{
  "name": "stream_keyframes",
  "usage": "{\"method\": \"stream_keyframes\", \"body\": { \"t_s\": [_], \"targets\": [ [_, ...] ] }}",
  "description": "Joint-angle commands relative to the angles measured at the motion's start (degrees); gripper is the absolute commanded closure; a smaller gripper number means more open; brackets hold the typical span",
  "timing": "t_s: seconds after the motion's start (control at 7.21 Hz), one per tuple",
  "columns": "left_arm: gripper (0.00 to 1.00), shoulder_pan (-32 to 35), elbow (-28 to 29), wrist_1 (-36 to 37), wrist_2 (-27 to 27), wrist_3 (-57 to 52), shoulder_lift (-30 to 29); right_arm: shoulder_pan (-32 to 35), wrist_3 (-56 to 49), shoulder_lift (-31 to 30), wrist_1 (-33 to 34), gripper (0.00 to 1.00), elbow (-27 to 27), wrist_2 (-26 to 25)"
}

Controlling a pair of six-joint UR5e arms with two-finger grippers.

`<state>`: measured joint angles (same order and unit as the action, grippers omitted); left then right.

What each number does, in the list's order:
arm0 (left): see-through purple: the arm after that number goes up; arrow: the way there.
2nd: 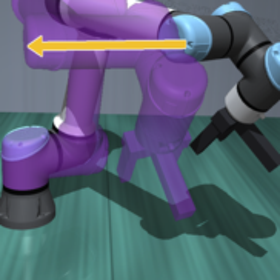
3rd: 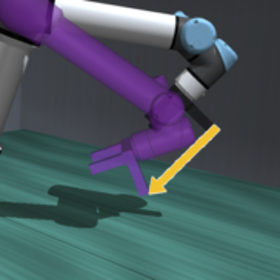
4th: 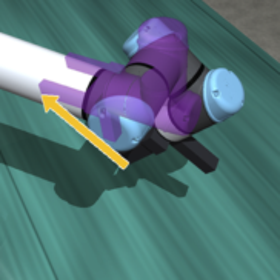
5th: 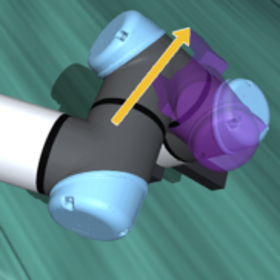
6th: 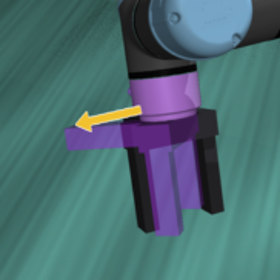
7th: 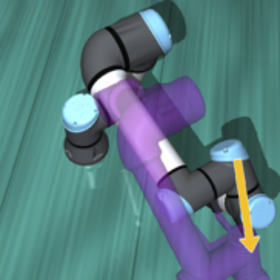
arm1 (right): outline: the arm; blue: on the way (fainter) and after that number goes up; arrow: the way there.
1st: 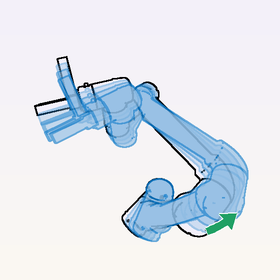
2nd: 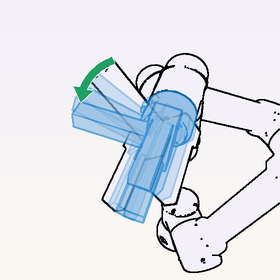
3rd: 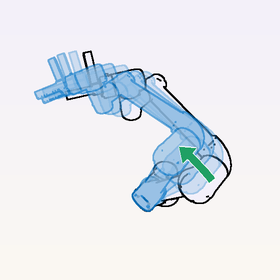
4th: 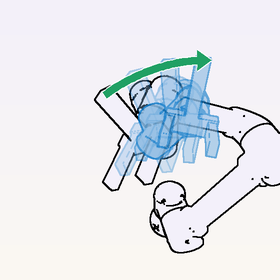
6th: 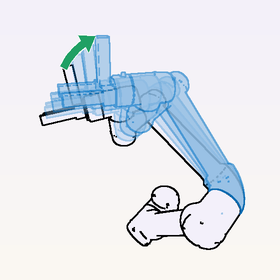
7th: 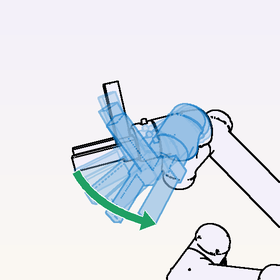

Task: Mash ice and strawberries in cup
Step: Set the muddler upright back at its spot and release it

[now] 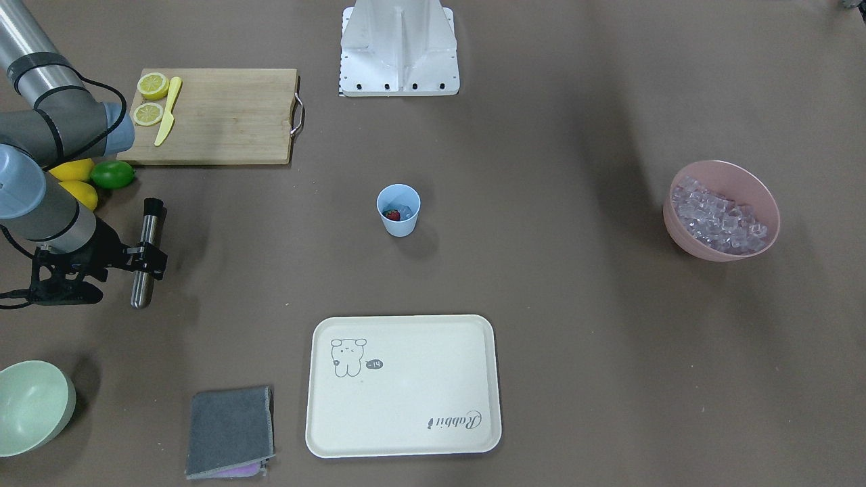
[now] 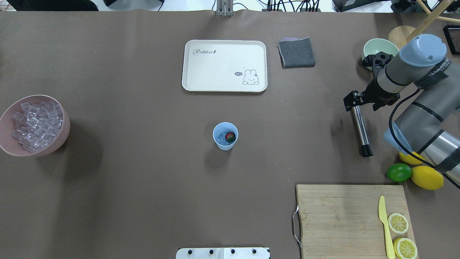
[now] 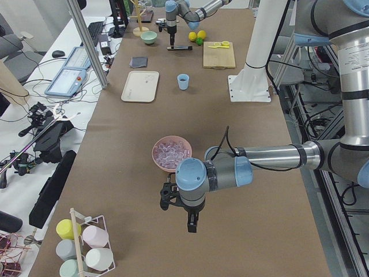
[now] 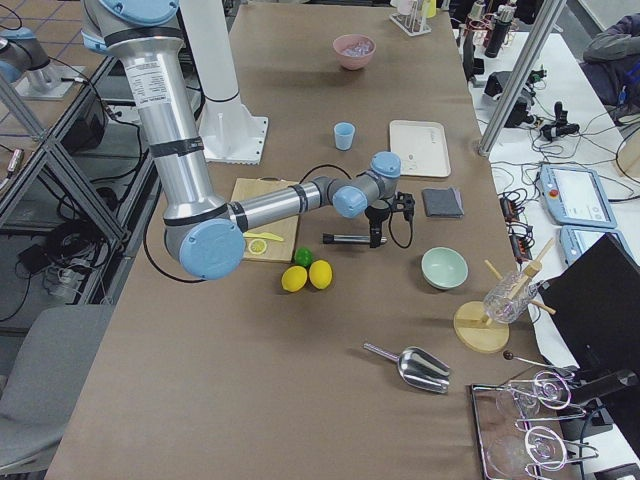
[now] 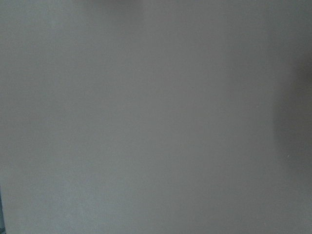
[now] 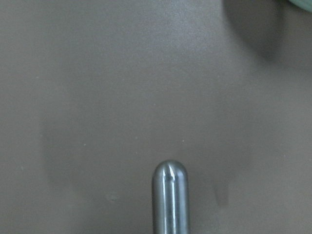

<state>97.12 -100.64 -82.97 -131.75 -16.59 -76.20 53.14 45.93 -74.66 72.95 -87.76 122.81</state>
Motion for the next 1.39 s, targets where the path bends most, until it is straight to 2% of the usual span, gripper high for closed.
{"method": "stream_keyframes", "body": {
  "t_s": [0.0,0.28,0.42,0.55,0.83,1.11,1.25],
  "targets": [
    [0.01,0.0,0.0,0.09,0.0,0.07,-0.01,0.9,-0.05,0.65,0.09,0.0,-0.04,-0.03],
    [0.01,-1.31,1.13,0.09,-0.09,0.07,-0.01,4.66,-1.8,0.66,0.7,0.0,-0.65,0.59],
    [0.01,-1.67,2.62,-0.61,-0.09,0.07,-0.44,7.04,-7.21,-1.43,0.79,0.0,-1.18,0.85],
    [0.01,-1.67,2.99,-0.7,0.0,-0.02,-0.44,9.41,-12.39,-5.2,0.79,0.0,-3.01,1.03],
    [0.01,-1.67,3.08,-0.7,-0.09,0.15,-0.53,19.22,-26.43,-16.16,0.88,0.0,-8.01,6.1],
    [0.01,-1.67,2.9,-0.53,-0.09,0.42,-1.15,28.11,-39.89,-26.02,1.05,0.0,-11.19,7.09],
    [0.01,-1.76,2.99,-0.53,-0.09,0.42,-1.32,31.11,-43.09,-27.46,6.97,0.0,-14.34,7.53]
  ]
}}
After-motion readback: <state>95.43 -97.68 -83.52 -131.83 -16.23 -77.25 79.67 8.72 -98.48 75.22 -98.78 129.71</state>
